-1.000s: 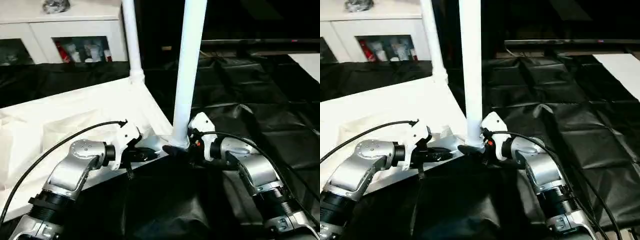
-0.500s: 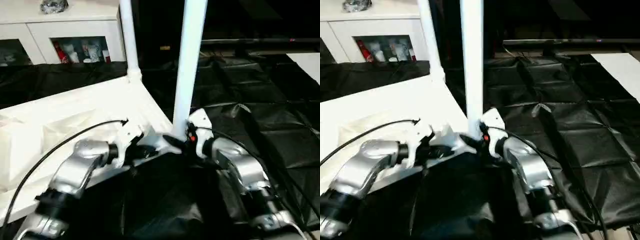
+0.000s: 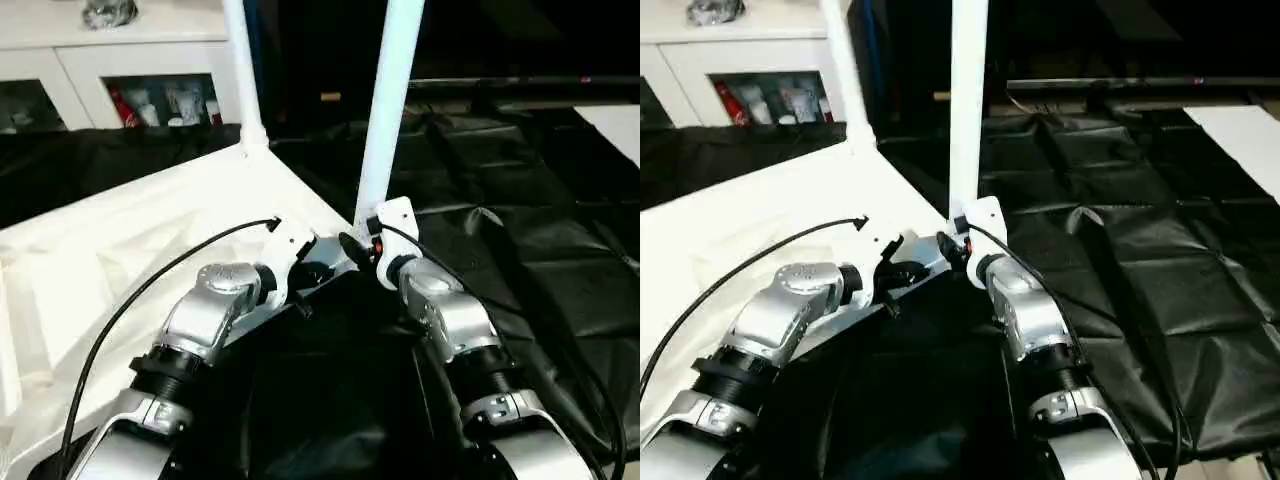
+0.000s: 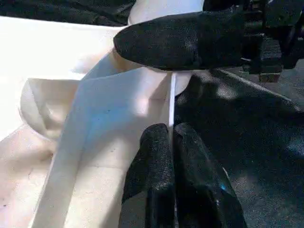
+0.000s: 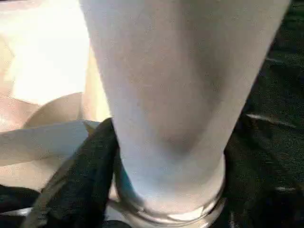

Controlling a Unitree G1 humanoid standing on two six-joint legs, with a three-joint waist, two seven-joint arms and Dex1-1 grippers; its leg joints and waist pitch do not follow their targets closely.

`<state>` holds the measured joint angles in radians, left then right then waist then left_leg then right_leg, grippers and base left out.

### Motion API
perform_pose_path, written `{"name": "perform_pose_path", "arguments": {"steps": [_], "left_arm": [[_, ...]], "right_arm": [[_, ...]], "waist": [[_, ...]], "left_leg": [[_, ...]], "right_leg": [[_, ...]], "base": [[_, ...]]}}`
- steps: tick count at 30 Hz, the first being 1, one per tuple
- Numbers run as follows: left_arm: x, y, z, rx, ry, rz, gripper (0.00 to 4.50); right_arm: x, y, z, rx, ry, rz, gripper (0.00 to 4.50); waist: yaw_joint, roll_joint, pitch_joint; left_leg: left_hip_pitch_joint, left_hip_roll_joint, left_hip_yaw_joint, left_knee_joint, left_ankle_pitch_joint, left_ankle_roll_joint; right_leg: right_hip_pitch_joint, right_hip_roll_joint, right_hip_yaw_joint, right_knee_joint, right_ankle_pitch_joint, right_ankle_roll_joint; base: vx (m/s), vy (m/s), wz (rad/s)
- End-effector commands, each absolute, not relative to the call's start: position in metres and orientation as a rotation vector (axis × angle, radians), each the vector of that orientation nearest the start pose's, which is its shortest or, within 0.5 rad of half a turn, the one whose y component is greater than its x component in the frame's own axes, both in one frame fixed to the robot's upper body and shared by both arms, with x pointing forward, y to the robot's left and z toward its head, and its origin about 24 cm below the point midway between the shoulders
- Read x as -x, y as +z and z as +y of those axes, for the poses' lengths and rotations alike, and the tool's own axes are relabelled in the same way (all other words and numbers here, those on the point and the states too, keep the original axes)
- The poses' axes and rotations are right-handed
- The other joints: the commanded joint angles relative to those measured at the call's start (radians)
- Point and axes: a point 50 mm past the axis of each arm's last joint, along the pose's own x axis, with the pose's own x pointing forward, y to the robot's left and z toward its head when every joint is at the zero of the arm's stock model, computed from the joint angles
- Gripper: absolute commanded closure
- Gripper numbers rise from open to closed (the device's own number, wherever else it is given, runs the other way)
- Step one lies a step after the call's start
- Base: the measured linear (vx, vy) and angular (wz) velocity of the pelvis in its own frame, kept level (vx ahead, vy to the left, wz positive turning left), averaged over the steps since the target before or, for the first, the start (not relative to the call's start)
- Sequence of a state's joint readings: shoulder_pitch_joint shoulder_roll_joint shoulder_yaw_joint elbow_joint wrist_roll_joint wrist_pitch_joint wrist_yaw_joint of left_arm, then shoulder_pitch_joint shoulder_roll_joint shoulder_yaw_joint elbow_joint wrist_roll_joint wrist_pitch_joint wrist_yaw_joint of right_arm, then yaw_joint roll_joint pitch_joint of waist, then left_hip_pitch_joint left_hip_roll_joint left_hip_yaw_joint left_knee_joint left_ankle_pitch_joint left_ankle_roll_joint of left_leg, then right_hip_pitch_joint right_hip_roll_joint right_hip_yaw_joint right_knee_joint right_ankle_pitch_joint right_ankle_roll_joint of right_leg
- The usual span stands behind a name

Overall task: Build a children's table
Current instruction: Rotate leg to tighten

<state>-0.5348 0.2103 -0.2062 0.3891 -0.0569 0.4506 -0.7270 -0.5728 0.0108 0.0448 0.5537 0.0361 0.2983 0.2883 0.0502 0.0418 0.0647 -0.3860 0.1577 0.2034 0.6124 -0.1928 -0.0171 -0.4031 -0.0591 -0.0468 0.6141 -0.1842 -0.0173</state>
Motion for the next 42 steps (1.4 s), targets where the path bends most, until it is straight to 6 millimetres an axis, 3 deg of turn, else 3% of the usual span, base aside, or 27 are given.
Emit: {"name": "perform_pose_path", "arguments": {"steps": [1,2,3,6,9,10,13,17,23,27,31,32,38,42], "left_arm": [[-0.332,0.083,0.088,-0.195,-0.929,0.272,4.5],[-0.332,0.083,0.091,-0.201,-0.936,0.27,4.5],[-0.331,0.082,0.093,-0.207,-0.945,0.269,4.5],[-0.33,0.081,0.097,-0.217,-0.959,0.271,4.5],[-0.328,0.079,0.101,-0.229,-0.98,0.278,4.5],[-0.327,0.078,0.104,-0.234,-0.995,0.283,4.5],[-0.325,0.077,0.108,-0.239,-1.012,0.289,4.5],[-0.32,0.078,0.113,-0.235,-1.102,0.288,4.5],[-0.304,0.075,0.12,-0.248,-1.271,0.335,4.5],[-0.304,0.074,0.122,-0.256,-1.277,0.342,4.5],[-0.303,0.074,0.124,-0.256,-1.288,0.347,4.5],[-0.303,0.074,0.124,-0.255,-1.293,0.348,4.5],[-0.299,0.074,0.126,-0.259,-1.325,0.359,4.5],[-0.298,0.073,0.127,-0.262,-1.323,0.362,4.5]], "right_arm": [[-0.33,0.043,-0.048,-0.061,0.634,0.339,0.99],[-0.331,0.044,-0.054,-0.055,0.635,0.331,0.84],[-0.333,0.046,-0.061,-0.047,0.638,0.319,0.62],[-0.335,0.049,-0.073,-0.034,0.645,0.3,0.52],[-0.333,0.057,-0.091,-0.02,0.72,0.268,0.21],[-0.329,0.06,-0.104,0.028,0.784,0.255,0.15],[-0.323,0.063,-0.119,0.094,0.846,0.246,0.04],[-0.322,0.071,-0.143,0.157,0.897,0.233,0.04],[-0.316,0.078,-0.145,0.228,1.054,0.242,0.04],[-0.318,0.076,-0.144,0.258,1.073,0.258,0.04],[-0.319,0.075,-0.142,0.26,1.095,0.271,0.04],[-0.319,0.075,-0.141,0.26,1.103,0.276,0.33],[-0.32,0.071,-0.134,0.254,1.135,0.292,0.7],[-0.32,0.07,-0.133,0.259,1.149,0.294,1.14]], "waist": [[0.0,0.01,-0.082],[-0.002,0.005,-0.082],[-0.002,0.007,-0.082],[-0.003,0.008,-0.081],[0.003,-0.001,-0.082],[0.005,-0.002,-0.083],[0.015,-0.005,-0.084],[0.014,-0.006,-0.079],[0.018,-0.005,-0.078],[0.026,-0.014,-0.078],[0.035,-0.012,-0.078],[0.034,-0.013,-0.078],[0.036,-0.015,-0.078],[0.036,-0.011,-0.078]], "left_leg": [[0.02,0.071,-0.044,-0.069,-0.131,0.035],[0.022,0.072,-0.042,-0.07,-0.139,0.031],[0.023,0.072,-0.043,-0.069,-0.141,0.029],[0.022,0.073,-0.042,-0.068,-0.142,0.032],[0.022,0.073,-0.042,-0.067,-0.115,0.049],[0.021,0.071,-0.041,-0.065,-0.109,0.055],[0.02,0.074,-0.04,-0.062,-0.097,0.081],[0.021,0.072,-0.038,-0.062,-0.129,0.075],[0.023,0.077,-0.038,-0.064,-0.137,0.077],[0.026,0.077,-0.035,-0.064,-0.138,0.072],[0.026,0.078,-0.037,-0.065,-0.138,0.063],[0.024,0.078,-0.038,-0.065,-0.134,0.063],[0.021,0.077,-0.037,-0.064,-0.133,0.066],[0.022,0.077,-0.038,-0.065,-0.142,0.057]], "right_leg": [[0.057,-0.093,0.049,-0.06,-0.045,-0.261],[0.055,-0.092,0.048,-0.063,-0.061,-0.259],[0.056,-0.092,0.049,-0.061,-0.066,-0.261],[0.056,-0.094,0.05,-0.062,-0.073,-0.261],[0.059,-0.091,0.048,-0.06,-0.05,-0.259],[0.061,-0.091,0.048,-0.058,-0.042,-0.258],[0.058,-0.094,0.049,-0.057,-0.035,-0.257],[0.054,-0.093,0.048,-0.067,-0.127,-0.257],[0.049,-0.092,0.047,-0.066,-0.145,-0.256],[0.044,-0.092,0.049,-0.068,-0.166,-0.256],[0.042,-0.091,0.049,-0.065,-0.168,-0.247],[0.044,-0.092,0.048,-0.063,-0.162,-0.248],[0.044,-0.094,0.048,-0.065,-0.173,-0.245],[0.044,-0.094,0.048,-0.066,-0.188,-0.238]], "base": [[0.0,0.0,0.0],[0.0,0.0,0.0],[0.0,0.0,0.0],[0.0,0.0,0.0],[0.0,0.0,0.0],[0.0,0.0,0.0],[0.0,0.0,0.0],[0.0,0.0,0.0],[0.0,0.0,0.0],[0.0,0.0,0.0],[0.0,0.0,0.0],[0.0,0.0,0.0],[0.0,0.0,0.0],[0.0,0.0,0.0]]}}
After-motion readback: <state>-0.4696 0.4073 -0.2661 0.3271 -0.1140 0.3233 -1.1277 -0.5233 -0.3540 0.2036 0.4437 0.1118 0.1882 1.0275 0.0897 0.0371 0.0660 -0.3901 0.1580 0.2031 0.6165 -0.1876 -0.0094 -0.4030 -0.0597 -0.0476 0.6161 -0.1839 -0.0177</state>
